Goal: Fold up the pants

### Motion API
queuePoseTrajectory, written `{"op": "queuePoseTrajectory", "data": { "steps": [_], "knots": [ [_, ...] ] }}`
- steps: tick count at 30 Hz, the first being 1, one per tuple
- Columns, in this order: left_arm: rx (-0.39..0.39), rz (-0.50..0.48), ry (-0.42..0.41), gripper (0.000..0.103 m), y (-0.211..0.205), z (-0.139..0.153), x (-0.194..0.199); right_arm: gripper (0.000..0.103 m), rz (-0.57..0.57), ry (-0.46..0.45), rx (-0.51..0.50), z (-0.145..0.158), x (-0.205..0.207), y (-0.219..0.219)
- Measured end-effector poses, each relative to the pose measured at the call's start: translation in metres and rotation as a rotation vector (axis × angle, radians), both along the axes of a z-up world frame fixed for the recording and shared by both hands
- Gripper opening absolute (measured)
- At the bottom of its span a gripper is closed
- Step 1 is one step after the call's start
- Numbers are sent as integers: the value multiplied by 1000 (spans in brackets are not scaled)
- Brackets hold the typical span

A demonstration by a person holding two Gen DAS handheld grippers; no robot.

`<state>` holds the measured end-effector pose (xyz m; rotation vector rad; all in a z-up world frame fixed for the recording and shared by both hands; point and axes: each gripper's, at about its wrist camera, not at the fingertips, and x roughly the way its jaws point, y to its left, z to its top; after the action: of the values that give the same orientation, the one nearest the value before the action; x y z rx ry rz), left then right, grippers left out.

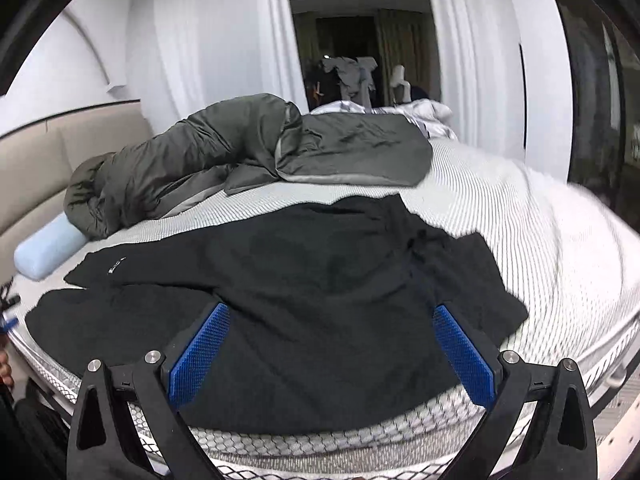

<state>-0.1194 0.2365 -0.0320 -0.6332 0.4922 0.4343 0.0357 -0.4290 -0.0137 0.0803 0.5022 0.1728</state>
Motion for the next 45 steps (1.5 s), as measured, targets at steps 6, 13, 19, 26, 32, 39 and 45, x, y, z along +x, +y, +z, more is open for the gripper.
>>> {"op": "queuePoseTrajectory", "data": {
  "steps": [6, 13, 19, 26, 32, 39, 45],
  "knots": [
    [-143, 26, 41, 67, 36, -29, -4, 103, -46, 57, 30, -23, 7, -14],
    [-132, 44, 28, 37, 44, -34, 14, 103, -101, 90, 51, -33, 13, -35],
    [-178, 12, 15, 36, 51, -38, 54, 103, -151, 128, 118, -40, 20, -67],
    [-243, 73, -81, 2, 71, -39, 61, 90, -199, 198, 425, -62, 61, -117],
    [-186, 108, -74, 1, 75, -29, 41, 32, -179, 254, 477, -57, 84, -118],
    [-197, 124, -31, 1, 83, -41, 24, 16, -120, 299, 365, -34, 68, -122],
    [-202, 116, -19, 2, 79, -50, 18, 24, -119, 359, 372, -54, 64, -130]
  ]
}}
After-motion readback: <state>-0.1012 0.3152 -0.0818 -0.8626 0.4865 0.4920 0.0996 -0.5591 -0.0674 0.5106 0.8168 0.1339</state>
